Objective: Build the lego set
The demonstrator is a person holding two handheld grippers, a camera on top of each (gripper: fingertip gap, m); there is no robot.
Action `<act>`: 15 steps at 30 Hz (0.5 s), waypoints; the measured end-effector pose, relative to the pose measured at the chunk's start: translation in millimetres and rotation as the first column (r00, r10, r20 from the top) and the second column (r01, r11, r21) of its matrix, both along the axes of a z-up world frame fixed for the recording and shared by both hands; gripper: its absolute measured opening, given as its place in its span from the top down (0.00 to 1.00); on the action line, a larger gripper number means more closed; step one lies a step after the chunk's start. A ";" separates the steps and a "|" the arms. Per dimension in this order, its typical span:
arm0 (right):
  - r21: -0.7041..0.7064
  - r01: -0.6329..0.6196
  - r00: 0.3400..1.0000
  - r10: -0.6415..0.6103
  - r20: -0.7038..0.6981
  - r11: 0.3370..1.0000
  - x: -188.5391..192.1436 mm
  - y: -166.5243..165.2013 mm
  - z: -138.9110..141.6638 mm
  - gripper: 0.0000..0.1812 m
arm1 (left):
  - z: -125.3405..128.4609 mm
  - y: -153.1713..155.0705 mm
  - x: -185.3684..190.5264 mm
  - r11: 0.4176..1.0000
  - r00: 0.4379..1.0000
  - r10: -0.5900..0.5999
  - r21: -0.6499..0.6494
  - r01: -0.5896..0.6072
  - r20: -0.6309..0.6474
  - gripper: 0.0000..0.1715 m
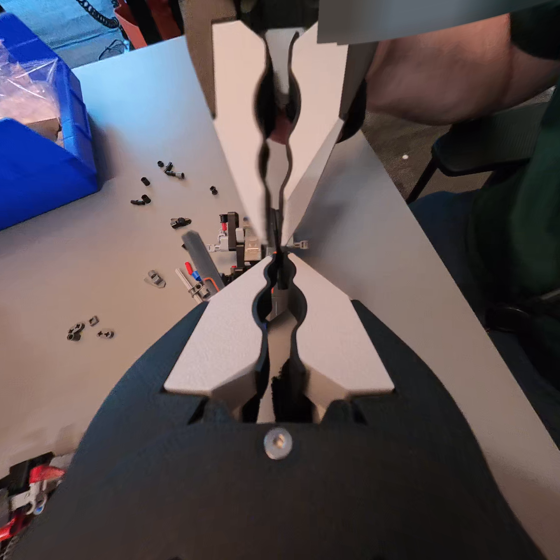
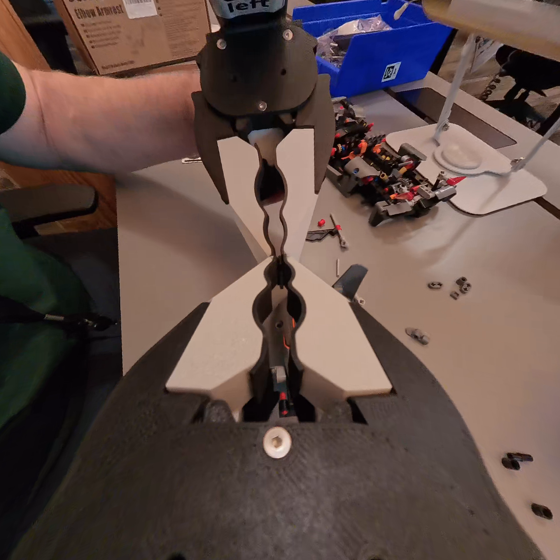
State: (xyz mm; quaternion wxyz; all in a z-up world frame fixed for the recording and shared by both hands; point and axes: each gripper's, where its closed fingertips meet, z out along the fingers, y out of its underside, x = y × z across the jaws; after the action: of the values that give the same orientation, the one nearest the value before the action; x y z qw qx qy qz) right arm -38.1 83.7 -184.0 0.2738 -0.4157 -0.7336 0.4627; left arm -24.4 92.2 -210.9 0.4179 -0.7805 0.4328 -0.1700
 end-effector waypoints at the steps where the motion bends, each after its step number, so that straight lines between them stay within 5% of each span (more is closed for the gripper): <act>1: 0.002 -0.008 1.000 0.008 0.003 1.000 0.1 -1.1 0.3 1.00 | 0.5 0.1 -0.4 1.000 1.000 0.001 0.000 -0.001 -0.003 1.00; 8: -0.174 -0.011 0.999 0.002 -0.052 0.985 -2.2 12.8 15.5 1.00 | 8.4 6.4 -17.9 0.991 0.990 0.129 0.036 -0.132 0.064 0.94; 15: -0.260 -0.046 0.997 0.028 -0.072 0.964 -0.9 15.4 13.1 1.00 | 2.2 -1.0 -16.3 0.992 0.982 0.127 0.008 -0.130 0.141 0.96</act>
State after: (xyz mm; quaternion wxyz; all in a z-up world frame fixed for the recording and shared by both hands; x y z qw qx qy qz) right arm -39.0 99.0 -170.9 0.2326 -0.4182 -0.6641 0.5744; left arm -40.7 91.2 -208.7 0.4642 -0.7892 0.3526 -0.1932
